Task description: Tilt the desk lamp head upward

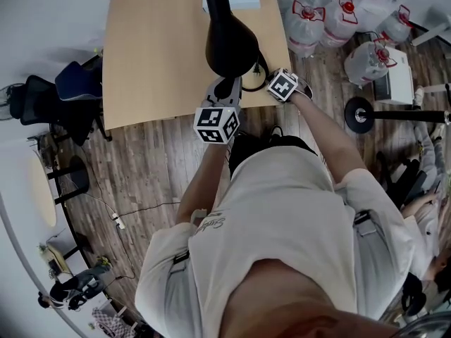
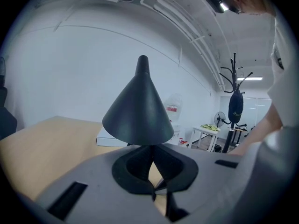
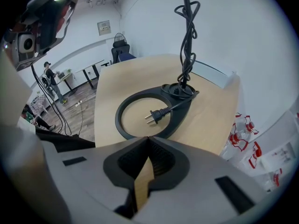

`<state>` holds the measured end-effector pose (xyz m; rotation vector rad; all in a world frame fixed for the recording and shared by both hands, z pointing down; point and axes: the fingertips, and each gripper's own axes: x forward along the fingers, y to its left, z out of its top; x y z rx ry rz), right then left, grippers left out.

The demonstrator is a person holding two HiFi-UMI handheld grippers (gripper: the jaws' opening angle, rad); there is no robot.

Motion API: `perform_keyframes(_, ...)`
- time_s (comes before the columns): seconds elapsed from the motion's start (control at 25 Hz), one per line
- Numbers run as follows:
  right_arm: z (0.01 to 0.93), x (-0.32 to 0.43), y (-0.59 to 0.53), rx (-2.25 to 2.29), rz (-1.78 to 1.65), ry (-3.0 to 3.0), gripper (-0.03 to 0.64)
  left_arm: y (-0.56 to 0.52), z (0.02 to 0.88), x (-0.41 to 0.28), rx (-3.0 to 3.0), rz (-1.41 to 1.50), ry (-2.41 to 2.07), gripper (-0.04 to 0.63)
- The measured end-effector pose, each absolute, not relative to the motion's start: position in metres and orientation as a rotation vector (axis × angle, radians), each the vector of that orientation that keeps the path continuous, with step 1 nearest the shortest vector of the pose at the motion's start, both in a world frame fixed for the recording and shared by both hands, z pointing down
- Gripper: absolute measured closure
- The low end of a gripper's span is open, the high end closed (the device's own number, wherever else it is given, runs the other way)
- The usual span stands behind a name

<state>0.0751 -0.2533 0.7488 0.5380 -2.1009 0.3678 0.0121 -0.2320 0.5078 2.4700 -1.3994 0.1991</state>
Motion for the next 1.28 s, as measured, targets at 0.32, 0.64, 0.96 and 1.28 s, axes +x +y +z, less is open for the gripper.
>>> perform_keyframes(0.32,0.747,0.074,-0.250,0.579,0.340,-2.096,0.623,-0.207,0.479,0.009,2.535,0.162,-1.412,0.581)
perform_keyframes(0.64,0.750,0.078,-0.251,0.568,0.334,-2.070,0.623,-0.176,0.422,0.008,2.607,0.101,-1.454,0.580)
perform_keyframes(0.96,0.755,0.078,-0.249,0.542,0.360,-2.035,0.623,-0.158,0.365,0.007,2.677,0.068,-1.431,0.580)
perform_keyframes(1.28,0.759,0.077,-0.249,0.501,0.417,-1.993,0.623,-0.162,0.326,0.001,2.706,-0.044,-1.397,0.580)
